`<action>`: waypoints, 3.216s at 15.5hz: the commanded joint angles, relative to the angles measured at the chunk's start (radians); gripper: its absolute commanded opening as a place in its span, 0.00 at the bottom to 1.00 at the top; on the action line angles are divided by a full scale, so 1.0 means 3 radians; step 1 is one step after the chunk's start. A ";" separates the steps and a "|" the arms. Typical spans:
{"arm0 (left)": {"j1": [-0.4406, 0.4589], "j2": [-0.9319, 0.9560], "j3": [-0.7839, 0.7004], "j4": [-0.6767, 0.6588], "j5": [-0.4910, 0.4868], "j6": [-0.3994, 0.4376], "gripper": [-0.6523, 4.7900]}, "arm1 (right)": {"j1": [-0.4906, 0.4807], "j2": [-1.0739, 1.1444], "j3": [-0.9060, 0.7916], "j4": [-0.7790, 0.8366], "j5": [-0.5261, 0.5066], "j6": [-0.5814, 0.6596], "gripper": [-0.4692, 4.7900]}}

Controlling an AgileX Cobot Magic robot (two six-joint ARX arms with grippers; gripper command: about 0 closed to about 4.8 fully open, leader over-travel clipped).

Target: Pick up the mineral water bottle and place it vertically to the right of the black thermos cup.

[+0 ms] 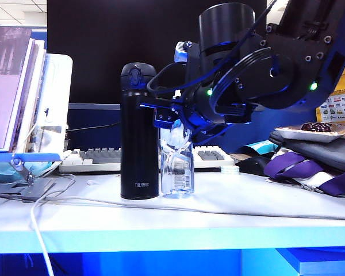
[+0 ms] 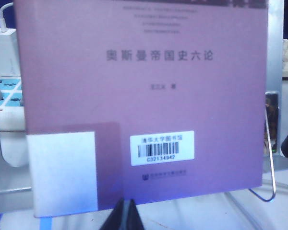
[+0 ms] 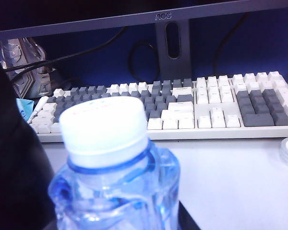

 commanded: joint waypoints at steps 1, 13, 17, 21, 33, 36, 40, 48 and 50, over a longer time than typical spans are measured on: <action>0.0000 -0.0010 -0.0001 -0.0039 0.0015 0.0006 0.11 | 0.0010 -0.0003 0.0009 0.0032 -0.0011 0.0010 0.61; 0.0000 -0.0010 -0.0001 -0.0039 0.0015 0.0006 0.11 | 0.0033 -0.0132 -0.0003 0.0033 0.0234 -0.0440 0.74; 0.0000 -0.0010 -0.0001 -0.0039 0.0015 0.0006 0.11 | 0.0037 -0.0235 -0.0004 0.0036 0.0219 -0.0453 0.74; 0.0000 -0.0010 -0.0001 -0.0039 0.0015 0.0006 0.11 | 0.0053 -0.0305 -0.0001 0.0080 0.0173 -0.0521 0.74; 0.0000 -0.0010 -0.0001 -0.0039 0.0014 0.0006 0.11 | 0.0056 -0.1373 0.0015 0.0005 -0.0023 -0.0865 0.61; 0.0000 -0.0010 -0.0001 -0.0039 0.0015 0.0006 0.11 | 0.0050 -0.2104 0.0015 -0.0476 -0.0022 -0.0889 0.21; 0.0000 -0.0010 -0.0001 -0.0039 0.0015 0.0006 0.11 | 0.0050 -0.3020 0.0015 -0.1504 -0.0019 -0.0960 0.09; 0.0000 -0.0010 -0.0001 -0.0039 0.0015 0.0006 0.11 | 0.0047 -0.4704 0.0014 -0.4120 -0.0013 -0.1311 0.09; 0.0000 -0.0010 -0.0001 -0.0039 0.0014 0.0006 0.11 | 0.0047 -0.4944 0.0010 -0.4699 -0.0019 -0.1296 0.09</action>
